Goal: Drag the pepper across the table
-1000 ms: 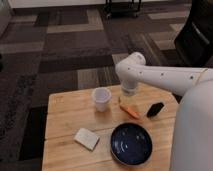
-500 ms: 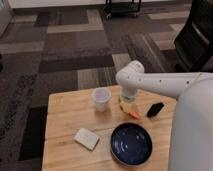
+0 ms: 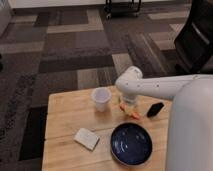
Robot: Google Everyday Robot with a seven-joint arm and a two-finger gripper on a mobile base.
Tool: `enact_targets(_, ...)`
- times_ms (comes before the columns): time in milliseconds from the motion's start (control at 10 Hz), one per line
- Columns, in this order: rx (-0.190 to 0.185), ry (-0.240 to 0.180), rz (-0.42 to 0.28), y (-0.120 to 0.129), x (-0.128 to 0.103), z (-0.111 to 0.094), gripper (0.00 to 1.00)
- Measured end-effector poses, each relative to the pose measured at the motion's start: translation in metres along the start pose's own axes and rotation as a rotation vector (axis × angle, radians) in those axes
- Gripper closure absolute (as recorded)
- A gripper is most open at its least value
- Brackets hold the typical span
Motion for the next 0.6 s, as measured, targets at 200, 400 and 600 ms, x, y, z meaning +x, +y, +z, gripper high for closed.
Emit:
enact_targets(200,0.040,0.003,-0.037,-0.021,-0.008,0.013,0.35)
enact_targets(400,0.087,0.018,-0.049,-0.060,-0.012,0.030,0.35)
enact_targets(600,0.217,0.031,-0.034,-0.157,-0.026,0.026,0.35)
